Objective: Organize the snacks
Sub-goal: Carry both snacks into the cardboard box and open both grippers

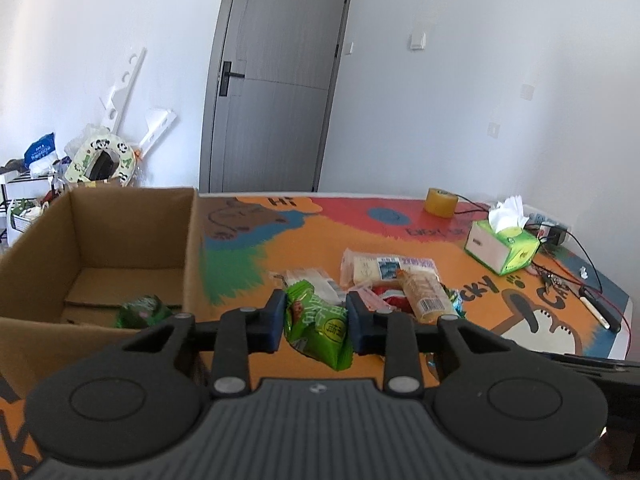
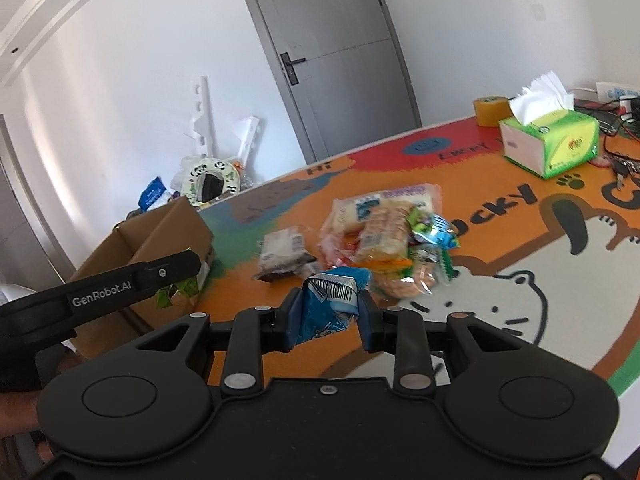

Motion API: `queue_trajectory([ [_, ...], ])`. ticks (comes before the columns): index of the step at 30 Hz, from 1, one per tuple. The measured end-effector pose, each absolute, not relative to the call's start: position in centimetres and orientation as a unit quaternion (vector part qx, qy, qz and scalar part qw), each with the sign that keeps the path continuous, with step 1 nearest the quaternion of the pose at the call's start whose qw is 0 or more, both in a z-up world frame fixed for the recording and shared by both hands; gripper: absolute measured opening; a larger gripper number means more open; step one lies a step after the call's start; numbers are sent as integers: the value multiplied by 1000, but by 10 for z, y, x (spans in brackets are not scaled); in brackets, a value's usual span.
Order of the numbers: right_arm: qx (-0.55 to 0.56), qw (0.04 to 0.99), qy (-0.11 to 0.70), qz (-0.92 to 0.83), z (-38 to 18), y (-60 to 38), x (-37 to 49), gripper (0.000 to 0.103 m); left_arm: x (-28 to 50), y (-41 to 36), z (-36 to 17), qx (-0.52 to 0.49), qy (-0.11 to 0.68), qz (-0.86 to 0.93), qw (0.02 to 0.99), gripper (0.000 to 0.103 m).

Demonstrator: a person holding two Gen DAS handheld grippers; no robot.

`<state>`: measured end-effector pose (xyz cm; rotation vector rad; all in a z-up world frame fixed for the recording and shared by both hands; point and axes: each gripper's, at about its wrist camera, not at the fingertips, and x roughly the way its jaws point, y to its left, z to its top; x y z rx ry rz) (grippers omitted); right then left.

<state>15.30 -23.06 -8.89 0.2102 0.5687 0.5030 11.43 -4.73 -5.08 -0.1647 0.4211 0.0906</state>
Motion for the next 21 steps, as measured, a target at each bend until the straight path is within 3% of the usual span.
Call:
queue_trajectory([
  [21,85,913,238,321,-54,-169,154,30,85,4,-10,-99,165,104,976,30],
])
